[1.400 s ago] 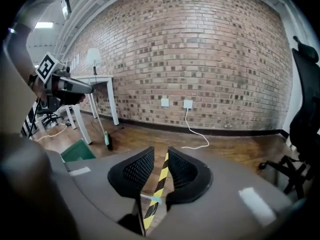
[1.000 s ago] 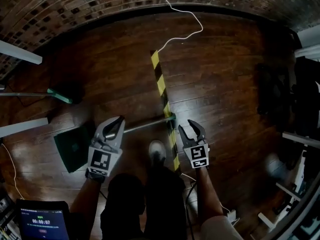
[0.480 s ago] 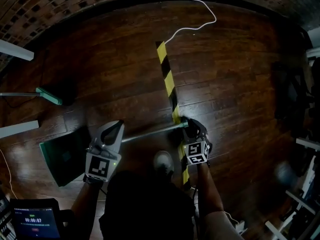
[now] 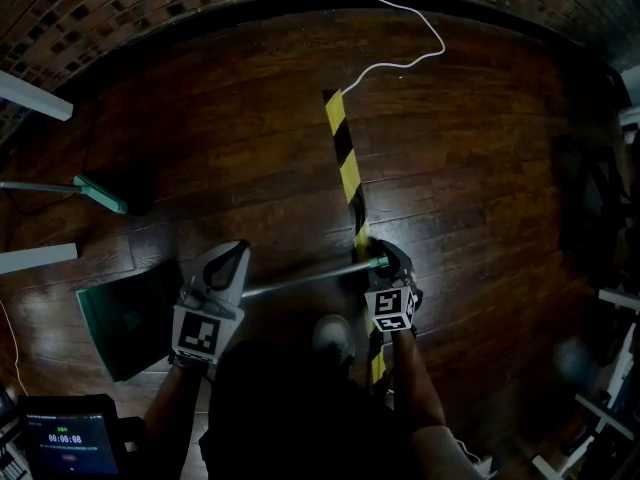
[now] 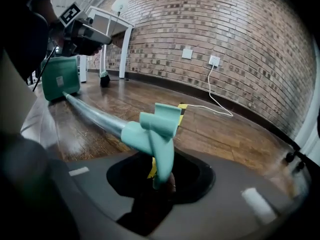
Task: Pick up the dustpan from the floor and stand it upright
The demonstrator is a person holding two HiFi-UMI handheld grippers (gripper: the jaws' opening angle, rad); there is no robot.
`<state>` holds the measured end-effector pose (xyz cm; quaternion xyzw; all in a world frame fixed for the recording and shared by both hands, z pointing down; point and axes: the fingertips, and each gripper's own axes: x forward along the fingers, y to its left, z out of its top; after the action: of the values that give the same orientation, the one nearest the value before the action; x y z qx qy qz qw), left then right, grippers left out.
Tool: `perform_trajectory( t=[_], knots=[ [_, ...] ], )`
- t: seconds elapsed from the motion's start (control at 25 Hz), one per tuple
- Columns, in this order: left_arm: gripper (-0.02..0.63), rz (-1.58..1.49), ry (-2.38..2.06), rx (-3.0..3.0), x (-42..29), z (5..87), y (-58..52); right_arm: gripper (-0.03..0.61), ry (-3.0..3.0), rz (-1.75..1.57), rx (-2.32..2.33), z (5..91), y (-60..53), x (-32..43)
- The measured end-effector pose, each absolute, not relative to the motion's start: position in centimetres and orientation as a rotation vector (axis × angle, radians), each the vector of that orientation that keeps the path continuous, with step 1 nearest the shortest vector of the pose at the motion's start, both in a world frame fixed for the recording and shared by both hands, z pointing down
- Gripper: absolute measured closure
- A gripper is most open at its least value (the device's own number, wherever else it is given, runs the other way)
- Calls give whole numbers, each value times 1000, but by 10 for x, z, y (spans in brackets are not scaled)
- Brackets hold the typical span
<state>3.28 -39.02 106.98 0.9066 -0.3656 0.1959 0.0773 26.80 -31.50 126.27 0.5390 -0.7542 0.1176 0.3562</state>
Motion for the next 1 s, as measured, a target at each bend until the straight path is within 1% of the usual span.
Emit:
perform_trajectory(
  t=[0.08,0.28,0.4,0.56,0.72,0.88,1.0],
  knots=[
    [612,584,-1092,2716,33,1070,-389,505,-1930,313,1409,1263,-312,272],
    [613,557,-1098,2703,32,1062,-386,508,-1913,318,1457,1249,-311,276],
    [612,546,-1106,2703,30,1045,-388,509,-1921,326,1503,1219,-315,274],
    [612,489,-1126,2720,33,993,-377,509,-1925,295,1545,1154,-314,277],
    [613,483,-1146,2713,35,924,-369,506,-1914,220,1576,1067,-316,282],
    [612,466,-1178,2720,32,879,-364,495,-1882,163,1595,1009,-313,280],
    [612,449,-1183,2728,39,813,-357,482,-1858,158,1575,944,-305,280]
  ],
)
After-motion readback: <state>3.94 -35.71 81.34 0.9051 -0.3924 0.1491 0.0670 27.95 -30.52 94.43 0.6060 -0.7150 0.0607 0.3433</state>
